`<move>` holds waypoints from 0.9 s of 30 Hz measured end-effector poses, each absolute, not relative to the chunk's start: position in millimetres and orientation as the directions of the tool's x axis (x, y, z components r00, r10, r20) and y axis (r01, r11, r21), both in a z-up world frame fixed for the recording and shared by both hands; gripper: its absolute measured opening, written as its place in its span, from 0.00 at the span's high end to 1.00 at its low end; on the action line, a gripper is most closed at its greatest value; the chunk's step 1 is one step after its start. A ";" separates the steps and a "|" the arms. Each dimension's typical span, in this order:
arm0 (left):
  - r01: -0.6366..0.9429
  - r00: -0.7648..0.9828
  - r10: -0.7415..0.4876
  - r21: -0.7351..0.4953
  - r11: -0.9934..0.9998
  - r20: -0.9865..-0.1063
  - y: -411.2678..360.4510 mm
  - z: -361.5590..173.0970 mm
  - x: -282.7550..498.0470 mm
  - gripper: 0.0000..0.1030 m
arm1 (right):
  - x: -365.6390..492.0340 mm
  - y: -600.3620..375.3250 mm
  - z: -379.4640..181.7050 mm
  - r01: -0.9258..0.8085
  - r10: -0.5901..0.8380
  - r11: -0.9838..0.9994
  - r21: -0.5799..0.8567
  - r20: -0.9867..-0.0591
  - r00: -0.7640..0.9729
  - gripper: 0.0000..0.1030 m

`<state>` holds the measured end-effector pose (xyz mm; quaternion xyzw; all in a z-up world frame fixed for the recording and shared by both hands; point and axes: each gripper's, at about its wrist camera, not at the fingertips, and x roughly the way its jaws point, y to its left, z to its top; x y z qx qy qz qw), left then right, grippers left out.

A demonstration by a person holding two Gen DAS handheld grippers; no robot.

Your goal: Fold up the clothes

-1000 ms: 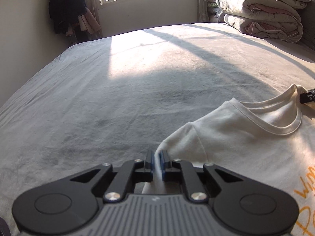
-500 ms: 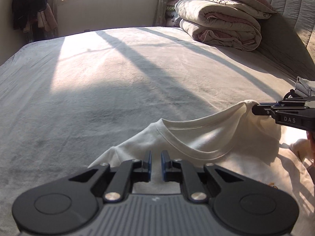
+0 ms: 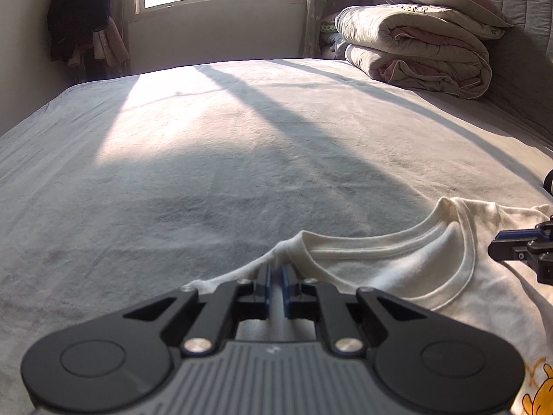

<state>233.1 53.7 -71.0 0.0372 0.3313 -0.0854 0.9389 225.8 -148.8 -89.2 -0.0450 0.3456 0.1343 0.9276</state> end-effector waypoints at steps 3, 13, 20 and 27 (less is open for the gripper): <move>0.170 0.768 -0.132 0.001 0.985 -0.627 55.9 -71.6 236.8 0.92 | 244.7 -150.6 -92.7 -0.240 0.206 0.970 0.036 -0.644 0.737 0.89; 0.172 0.786 -0.139 -0.004 0.985 -0.603 44.3 -34.0 198.5 0.58 | 217.5 -182.3 -57.4 -0.203 0.214 0.975 0.087 -0.604 0.768 0.55; 0.217 0.794 -0.206 -0.051 0.975 -0.572 46.3 -7.8 138.0 0.56 | 143.4 -218.0 -38.6 -0.190 0.210 0.977 0.100 -0.631 0.747 0.55; 0.186 0.742 -0.286 -0.224 0.957 -0.606 50.5 -18.1 83.4 0.51 | 88.5 -244.5 -43.7 -0.080 0.193 0.977 0.196 -0.671 0.716 0.55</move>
